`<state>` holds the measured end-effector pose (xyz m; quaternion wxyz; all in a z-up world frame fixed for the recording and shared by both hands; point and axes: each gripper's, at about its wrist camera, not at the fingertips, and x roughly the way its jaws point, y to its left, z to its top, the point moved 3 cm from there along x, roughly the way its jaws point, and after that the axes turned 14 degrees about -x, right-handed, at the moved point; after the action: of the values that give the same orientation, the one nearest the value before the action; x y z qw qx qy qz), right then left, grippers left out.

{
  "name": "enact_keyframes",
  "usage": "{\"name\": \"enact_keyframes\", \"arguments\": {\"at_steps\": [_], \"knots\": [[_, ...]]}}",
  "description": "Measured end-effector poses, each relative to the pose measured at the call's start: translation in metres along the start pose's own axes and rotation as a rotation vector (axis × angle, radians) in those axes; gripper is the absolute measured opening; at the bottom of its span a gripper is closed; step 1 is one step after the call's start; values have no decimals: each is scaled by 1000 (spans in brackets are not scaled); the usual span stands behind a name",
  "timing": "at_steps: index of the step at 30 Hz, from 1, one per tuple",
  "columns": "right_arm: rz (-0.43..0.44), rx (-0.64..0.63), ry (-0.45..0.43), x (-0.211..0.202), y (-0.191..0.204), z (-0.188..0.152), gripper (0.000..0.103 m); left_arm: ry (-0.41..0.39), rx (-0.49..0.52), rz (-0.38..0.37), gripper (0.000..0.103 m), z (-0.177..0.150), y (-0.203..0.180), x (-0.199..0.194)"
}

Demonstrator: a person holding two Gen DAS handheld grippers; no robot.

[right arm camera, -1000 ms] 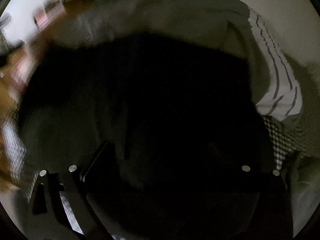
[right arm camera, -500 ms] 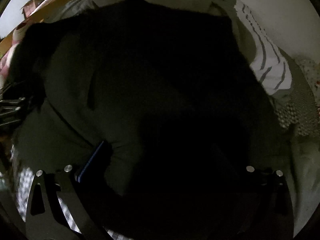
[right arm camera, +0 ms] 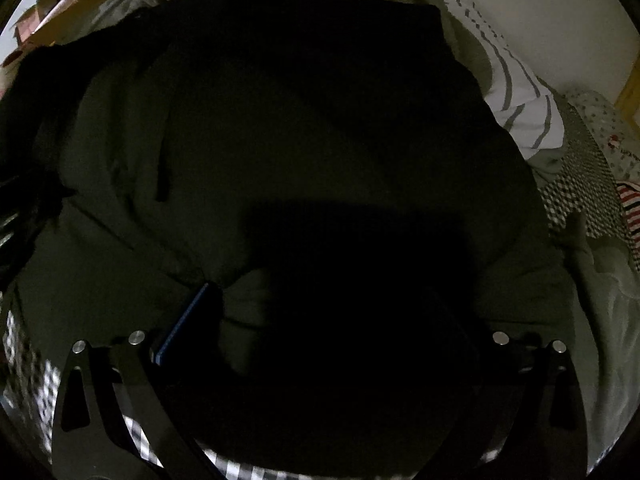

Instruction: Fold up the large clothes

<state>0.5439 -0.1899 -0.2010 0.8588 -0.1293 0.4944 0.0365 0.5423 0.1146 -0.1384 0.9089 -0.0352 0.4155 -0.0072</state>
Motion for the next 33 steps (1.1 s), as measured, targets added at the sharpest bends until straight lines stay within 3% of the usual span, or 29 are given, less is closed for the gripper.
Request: {"name": "enact_keyframes", "arguments": {"at_steps": [1,4,7,13,17,19,21,23,24,25,26,27,28,29,30,31,33], "knots": [[0,2,1,0,0,-1,101,-42,11,19,98,-10,0,-20],[6,4,-2,3,0,0,101,-71,-12,22,98,-30,17,-43],[9,2,-9,3,2,0,101,-68,21,42,99,-39,16,-20],[15,-19,-14,10,2,5,101,-47,7,32,99,-17,3,21],[21,-10,7,4,2,6,100,6,2,41,99,-13,3,7],[16,8,1,-15,0,1,100,-61,-2,74,99,-11,9,-19],[4,16,-59,-41,-2,-10,100,-175,-24,110,99,-10,24,-47],[-27,10,-81,-52,-4,-19,100,-276,-99,215,99,-3,55,-64],[-39,-10,-76,-49,-5,-26,100,-264,-145,251,98,0,73,-59],[-34,-28,-79,-46,-4,-31,100,-176,-196,265,99,1,94,-41],[-23,-44,-83,-43,-5,-36,100,-60,-248,224,99,2,112,-19],[-10,-47,-86,-37,-14,-33,100,33,-356,80,99,0,133,-2],[3,-43,-88,-40,-17,-33,100,58,-427,16,99,-1,144,0],[7,-38,-94,-47,-17,-34,100,56,-449,3,98,3,147,-5],[6,-27,-120,-58,-22,-31,100,17,-428,19,98,6,142,-19],[7,-9,-157,-69,-29,-27,100,-78,-377,13,98,15,129,-42],[-2,39,-202,-80,-45,-13,100,-250,-287,-86,98,40,94,-85]]}}
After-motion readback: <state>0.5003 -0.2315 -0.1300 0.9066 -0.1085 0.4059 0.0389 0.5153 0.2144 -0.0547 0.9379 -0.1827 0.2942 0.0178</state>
